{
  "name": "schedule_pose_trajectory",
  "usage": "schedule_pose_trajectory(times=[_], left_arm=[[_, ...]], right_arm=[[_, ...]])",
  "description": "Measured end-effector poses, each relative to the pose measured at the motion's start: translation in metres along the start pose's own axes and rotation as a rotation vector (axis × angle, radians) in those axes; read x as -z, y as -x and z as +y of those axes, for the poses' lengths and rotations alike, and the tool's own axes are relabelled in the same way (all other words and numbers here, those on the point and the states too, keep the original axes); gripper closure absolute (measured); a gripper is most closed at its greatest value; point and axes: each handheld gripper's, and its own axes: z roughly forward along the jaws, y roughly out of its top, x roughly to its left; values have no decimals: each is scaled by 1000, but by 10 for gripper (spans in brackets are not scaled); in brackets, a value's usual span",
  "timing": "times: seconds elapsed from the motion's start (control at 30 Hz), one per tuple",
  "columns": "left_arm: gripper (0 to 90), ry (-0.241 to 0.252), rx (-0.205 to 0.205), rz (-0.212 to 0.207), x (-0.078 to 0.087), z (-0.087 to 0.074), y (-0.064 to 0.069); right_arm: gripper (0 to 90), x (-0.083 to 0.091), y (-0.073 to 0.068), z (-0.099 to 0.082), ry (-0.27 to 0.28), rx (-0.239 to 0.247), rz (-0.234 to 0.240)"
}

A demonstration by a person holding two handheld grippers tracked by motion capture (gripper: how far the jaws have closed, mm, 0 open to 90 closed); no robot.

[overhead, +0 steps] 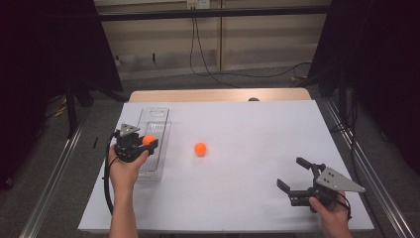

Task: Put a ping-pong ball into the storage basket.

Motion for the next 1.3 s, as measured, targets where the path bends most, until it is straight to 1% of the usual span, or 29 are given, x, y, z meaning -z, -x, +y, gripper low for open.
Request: schedule_pose_trajectory(times=[0.13,0.17,0.2,0.23,0.33,0.37,0.53,0.6,0.67,0.73,0.87,1.03,1.2,1.23,1.3], left_arm=[[452,-5,9,25,-1,-1,-1],[441,-10,0,34,-1,-1,-1],[439,-10,-3,31,-1,-1,-1],[433,-6,8,25,-1,-1,0],[409,-1,6,25,0,0,1],[396,6,15,18,1,0,2],[365,8,16,-8,1,3,7],[356,3,5,-16,1,4,10],[341,8,8,-30,1,5,12],[338,9,1,-28,0,6,15],[324,5,-3,-45,-1,8,20],[301,-1,-25,-73,-3,11,29],[289,3,-38,-96,-3,14,36],[284,9,-32,-100,-4,15,38],[279,8,-34,-109,-4,15,39]], right_arm=[[19,0,0,0,0,1,1],[19,0,0,0,0,1,0],[19,0,0,0,-1,1,0],[19,0,0,0,0,0,0],[19,0,0,0,0,1,0],[19,0,0,0,0,0,0],[19,0,0,0,1,2,1],[19,0,0,0,1,2,1],[19,0,0,0,1,-2,0],[19,0,0,0,0,0,0],[19,0,0,0,0,0,0],[19,0,0,0,0,-2,0],[19,0,0,0,-2,1,2],[19,0,-1,0,-2,1,3],[19,0,-1,0,-2,2,4]])
